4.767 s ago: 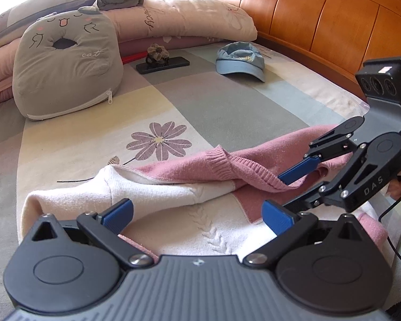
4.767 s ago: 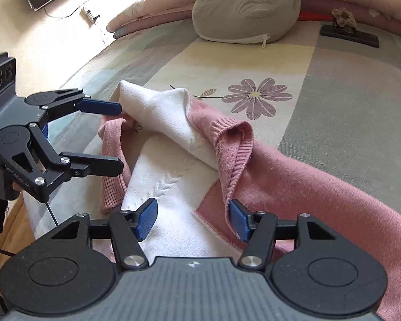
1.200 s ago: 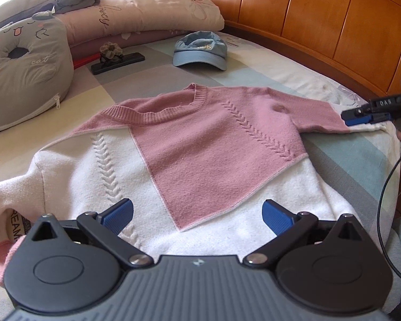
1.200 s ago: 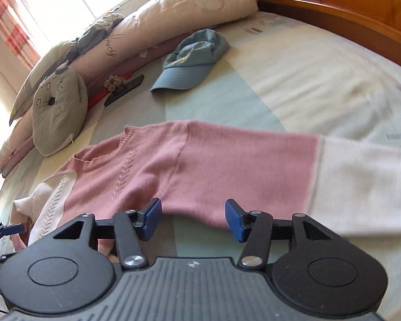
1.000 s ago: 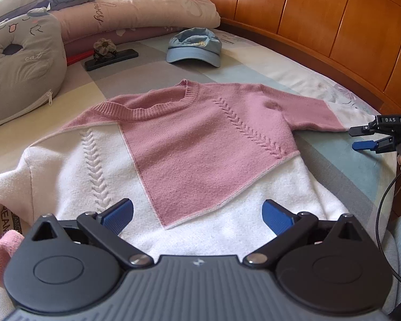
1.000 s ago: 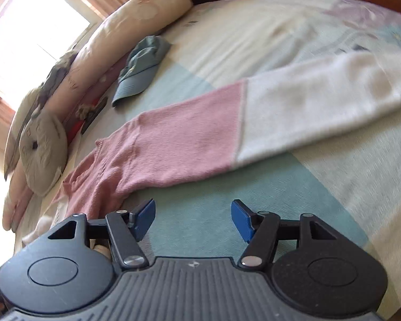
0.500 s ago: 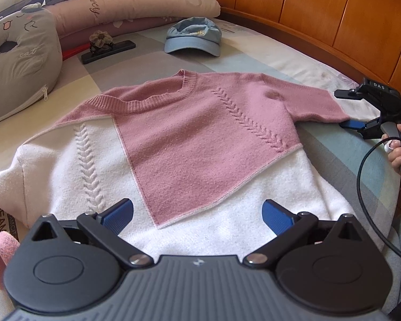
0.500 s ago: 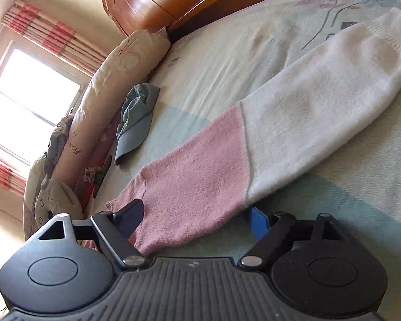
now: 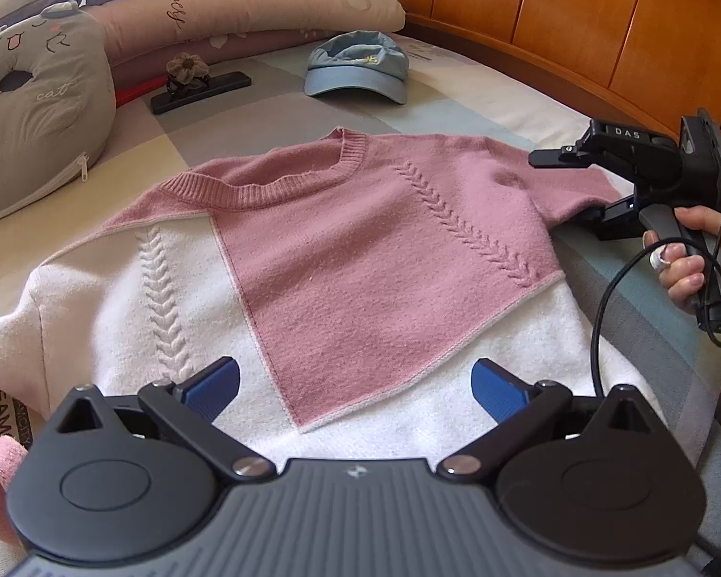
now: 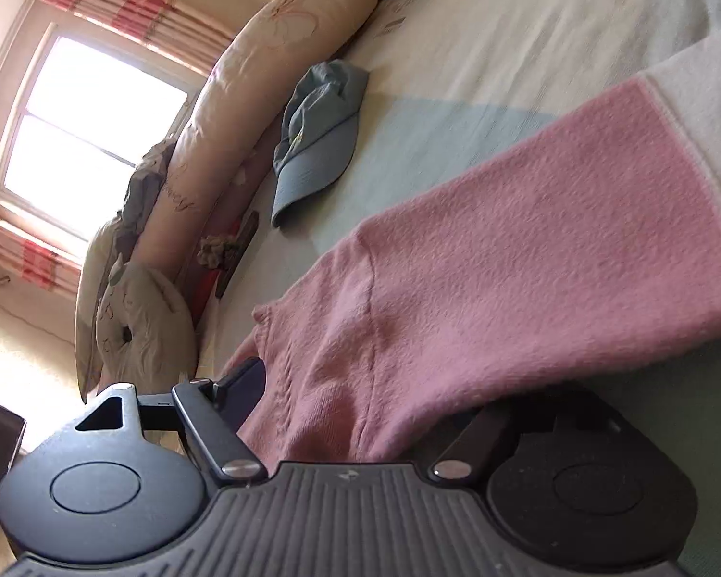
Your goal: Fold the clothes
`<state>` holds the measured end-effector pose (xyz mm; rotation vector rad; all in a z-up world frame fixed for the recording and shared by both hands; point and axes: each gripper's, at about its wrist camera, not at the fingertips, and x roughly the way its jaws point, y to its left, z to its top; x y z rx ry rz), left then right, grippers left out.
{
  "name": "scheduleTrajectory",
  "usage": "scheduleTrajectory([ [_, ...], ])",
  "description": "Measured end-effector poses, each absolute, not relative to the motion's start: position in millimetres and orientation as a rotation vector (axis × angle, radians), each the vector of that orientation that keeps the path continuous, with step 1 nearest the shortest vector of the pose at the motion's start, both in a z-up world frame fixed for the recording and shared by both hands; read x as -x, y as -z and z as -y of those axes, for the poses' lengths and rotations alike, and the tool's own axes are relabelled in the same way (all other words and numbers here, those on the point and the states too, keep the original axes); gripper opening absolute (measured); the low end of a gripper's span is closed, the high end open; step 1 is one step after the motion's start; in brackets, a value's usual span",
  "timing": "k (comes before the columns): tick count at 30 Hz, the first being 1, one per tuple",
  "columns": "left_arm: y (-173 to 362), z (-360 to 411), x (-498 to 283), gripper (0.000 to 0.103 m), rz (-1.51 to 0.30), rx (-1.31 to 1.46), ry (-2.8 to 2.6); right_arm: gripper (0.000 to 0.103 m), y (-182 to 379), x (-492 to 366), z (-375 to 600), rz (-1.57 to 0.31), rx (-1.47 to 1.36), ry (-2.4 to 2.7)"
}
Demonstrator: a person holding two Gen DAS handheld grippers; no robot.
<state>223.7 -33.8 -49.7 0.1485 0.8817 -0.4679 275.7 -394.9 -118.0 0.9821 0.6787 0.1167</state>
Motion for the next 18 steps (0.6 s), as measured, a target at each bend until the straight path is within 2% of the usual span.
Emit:
scheduleTrajectory([
  [1,50,34,-225,0.102,-0.882,-0.148,0.468,0.079,119,-277,393,-0.681,-0.985,-0.117],
  [5,50,32,-226,0.102,-0.874,-0.147,0.473,0.059,122,-284,391,-0.686,-1.0,-0.108],
  [7,50,31,-228,0.102,-0.872,-0.145,0.473,0.04,119,-291,394,-0.69,-0.922,-0.07],
  [9,51,30,-229,0.102,-0.871,-0.145,0.471,0.009,119,-296,394,-0.715,-0.822,-0.044],
  [18,51,27,-231,0.102,-0.862,-0.14,0.466,0.008,85,-330,406,-0.68,-0.598,-0.03],
])
